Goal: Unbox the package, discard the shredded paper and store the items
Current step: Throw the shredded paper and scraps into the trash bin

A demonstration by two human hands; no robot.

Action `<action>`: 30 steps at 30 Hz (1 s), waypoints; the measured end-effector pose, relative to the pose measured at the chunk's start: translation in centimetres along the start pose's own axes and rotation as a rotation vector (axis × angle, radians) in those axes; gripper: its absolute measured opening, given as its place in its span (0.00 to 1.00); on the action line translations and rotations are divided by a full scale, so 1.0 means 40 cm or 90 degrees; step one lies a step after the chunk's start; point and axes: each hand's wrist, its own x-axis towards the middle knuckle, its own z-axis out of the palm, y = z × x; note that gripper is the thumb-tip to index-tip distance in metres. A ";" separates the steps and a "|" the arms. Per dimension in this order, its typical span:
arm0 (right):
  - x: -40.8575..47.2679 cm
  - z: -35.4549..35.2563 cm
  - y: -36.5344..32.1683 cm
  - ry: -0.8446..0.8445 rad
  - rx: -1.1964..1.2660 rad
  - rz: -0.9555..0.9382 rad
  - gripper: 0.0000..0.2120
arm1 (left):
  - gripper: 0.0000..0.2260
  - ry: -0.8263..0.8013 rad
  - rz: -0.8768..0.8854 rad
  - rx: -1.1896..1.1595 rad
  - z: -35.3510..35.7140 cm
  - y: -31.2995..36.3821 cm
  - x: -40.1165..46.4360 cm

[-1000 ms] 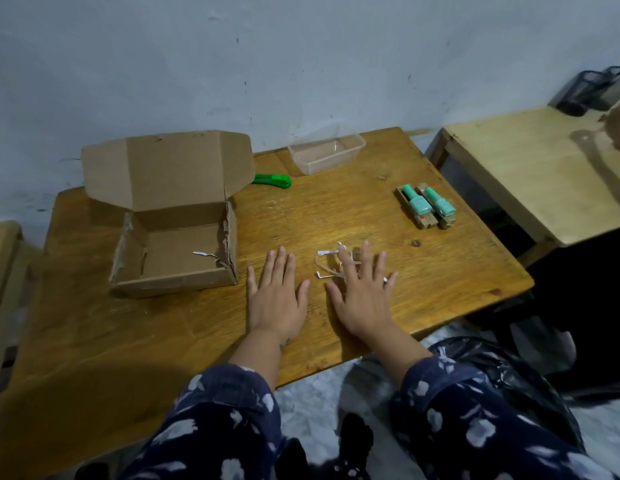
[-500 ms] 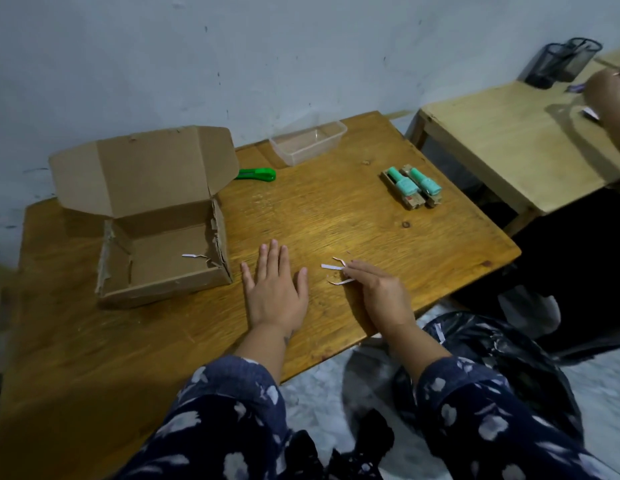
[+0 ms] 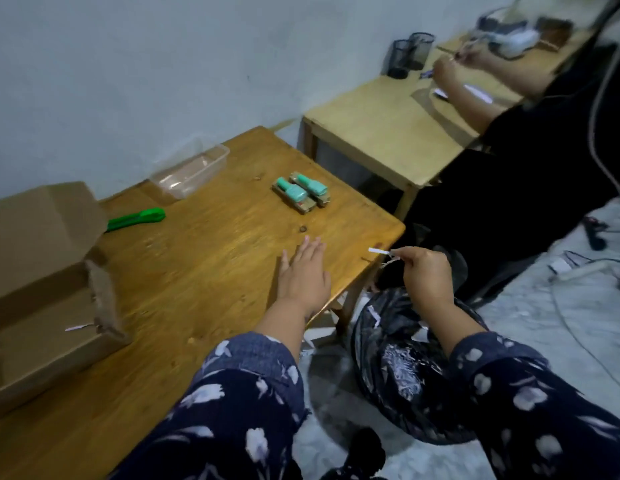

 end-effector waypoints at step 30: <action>0.084 -0.043 0.325 -0.177 -0.009 0.193 0.15 | 0.25 -0.070 0.157 0.161 0.158 0.208 0.270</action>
